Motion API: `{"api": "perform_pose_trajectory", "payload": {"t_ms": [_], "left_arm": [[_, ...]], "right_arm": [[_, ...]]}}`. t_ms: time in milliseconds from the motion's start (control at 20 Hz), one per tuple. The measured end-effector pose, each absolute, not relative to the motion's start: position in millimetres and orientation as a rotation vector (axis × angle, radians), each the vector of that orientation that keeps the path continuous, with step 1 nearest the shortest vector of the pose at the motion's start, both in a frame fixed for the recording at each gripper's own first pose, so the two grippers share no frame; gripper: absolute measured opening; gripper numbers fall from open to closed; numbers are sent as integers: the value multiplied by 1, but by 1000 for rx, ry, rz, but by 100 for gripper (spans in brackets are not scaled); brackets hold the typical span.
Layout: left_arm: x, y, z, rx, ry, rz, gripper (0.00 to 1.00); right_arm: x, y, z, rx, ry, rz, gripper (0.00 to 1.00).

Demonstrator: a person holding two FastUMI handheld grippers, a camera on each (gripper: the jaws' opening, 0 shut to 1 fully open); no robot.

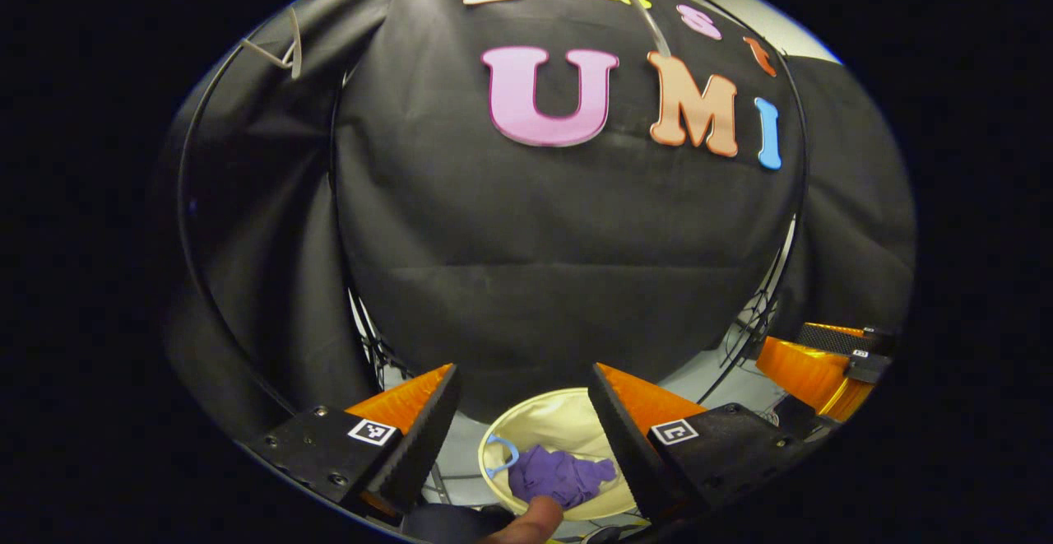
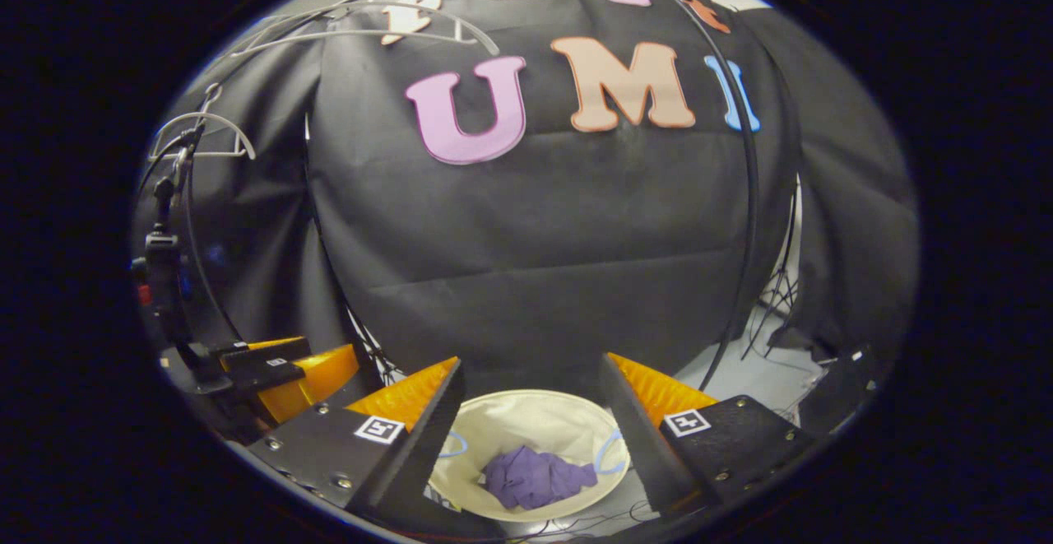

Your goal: Grasp the clothes on the hanger with both hands and then place them into the laundry hamper below.

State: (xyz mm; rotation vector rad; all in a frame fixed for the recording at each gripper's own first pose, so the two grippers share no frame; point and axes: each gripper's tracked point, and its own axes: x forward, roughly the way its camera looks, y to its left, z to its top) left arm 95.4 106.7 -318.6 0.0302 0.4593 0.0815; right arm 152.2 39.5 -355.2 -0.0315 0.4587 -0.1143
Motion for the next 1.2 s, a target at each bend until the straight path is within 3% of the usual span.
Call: {"api": "perform_pose_trajectory", "payload": {"t_ms": [250, 400, 700, 850, 950, 1000, 1100, 1200], "left_arm": [[92, 100, -254, 75, 366, 80, 96], [87, 103, -228, 116, 320, 83, 93], [78, 87, -178, -32, 297, 66, 94], [83, 95, -145, -1, 233, 87, 92], [85, 95, -132, 13, 224, 96, 92], [85, 94, -125, 20, 219, 98, 92], [82, 88, -110, 27, 191, 92, 96], [79, 84, -92, 29, 155, 91, 93]], "right_arm": [[152, 52, -301, -27, 379, -89, 100], [148, 56, -272, -20, 343, -65, 99], [134, 53, -217, -28, 274, -62, 94], [129, 48, -189, -47, 233, -71, 98], [127, 49, -173, -47, 219, -62, 92], [125, 48, -164, -47, 211, -61, 98], [120, 45, -145, -61, 185, -56, 98], [115, 44, -127, -63, 153, -50, 98]]}}
